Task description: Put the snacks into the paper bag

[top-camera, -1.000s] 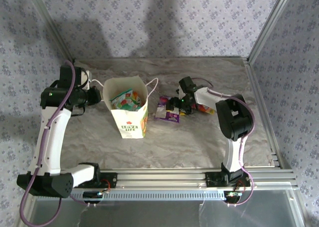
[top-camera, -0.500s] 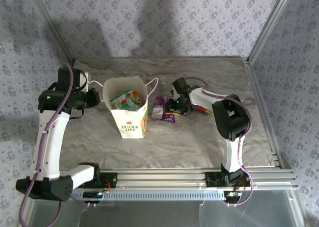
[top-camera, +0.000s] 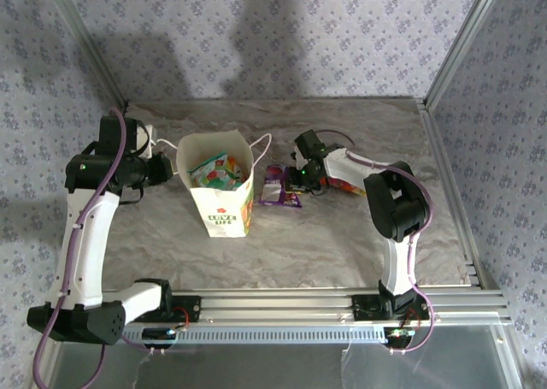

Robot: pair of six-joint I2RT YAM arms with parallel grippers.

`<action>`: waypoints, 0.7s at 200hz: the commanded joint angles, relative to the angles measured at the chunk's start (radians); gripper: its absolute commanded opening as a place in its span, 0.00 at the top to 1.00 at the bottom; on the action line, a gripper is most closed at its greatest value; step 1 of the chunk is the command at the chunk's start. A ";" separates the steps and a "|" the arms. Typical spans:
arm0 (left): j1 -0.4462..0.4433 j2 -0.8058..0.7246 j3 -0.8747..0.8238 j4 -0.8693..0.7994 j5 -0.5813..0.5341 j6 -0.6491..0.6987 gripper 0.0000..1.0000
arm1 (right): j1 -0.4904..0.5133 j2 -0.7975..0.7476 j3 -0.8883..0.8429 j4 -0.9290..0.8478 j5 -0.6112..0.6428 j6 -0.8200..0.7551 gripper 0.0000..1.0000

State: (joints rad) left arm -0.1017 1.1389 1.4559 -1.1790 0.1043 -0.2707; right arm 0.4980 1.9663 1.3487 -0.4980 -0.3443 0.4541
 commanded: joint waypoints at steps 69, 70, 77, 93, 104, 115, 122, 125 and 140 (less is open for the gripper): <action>-0.022 0.025 0.077 -0.071 0.051 0.078 0.80 | -0.003 -0.092 0.017 -0.099 0.065 -0.053 0.90; -0.022 0.026 0.078 -0.073 0.051 0.079 0.80 | -0.003 -0.093 0.017 -0.099 0.064 -0.052 0.90; -0.024 0.029 0.082 -0.081 0.051 0.083 0.80 | -0.003 -0.101 0.015 -0.099 0.066 -0.054 0.90; -0.027 0.032 0.090 -0.090 0.051 0.088 0.80 | -0.003 -0.121 0.015 -0.125 0.072 -0.056 0.90; -0.029 0.033 0.094 -0.092 0.049 0.091 0.80 | -0.003 -0.136 0.017 -0.129 0.079 -0.060 0.90; -0.031 0.032 0.100 -0.094 0.049 0.092 0.80 | -0.003 -0.152 0.019 -0.133 0.085 -0.064 0.90; -0.033 0.033 0.105 -0.096 0.046 0.094 0.80 | -0.004 -0.162 0.021 -0.135 0.088 -0.067 0.90; -0.033 0.033 0.106 -0.096 0.045 0.094 0.80 | -0.003 -0.167 0.022 -0.136 0.089 -0.068 0.91; -0.034 0.035 0.113 -0.097 0.042 0.096 0.80 | -0.003 -0.187 0.025 -0.143 0.096 -0.072 0.91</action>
State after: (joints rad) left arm -0.1276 1.1713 1.5257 -1.2495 0.1390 -0.1982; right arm 0.4973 1.8454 1.3533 -0.6136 -0.2703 0.4088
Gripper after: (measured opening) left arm 0.204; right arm 0.095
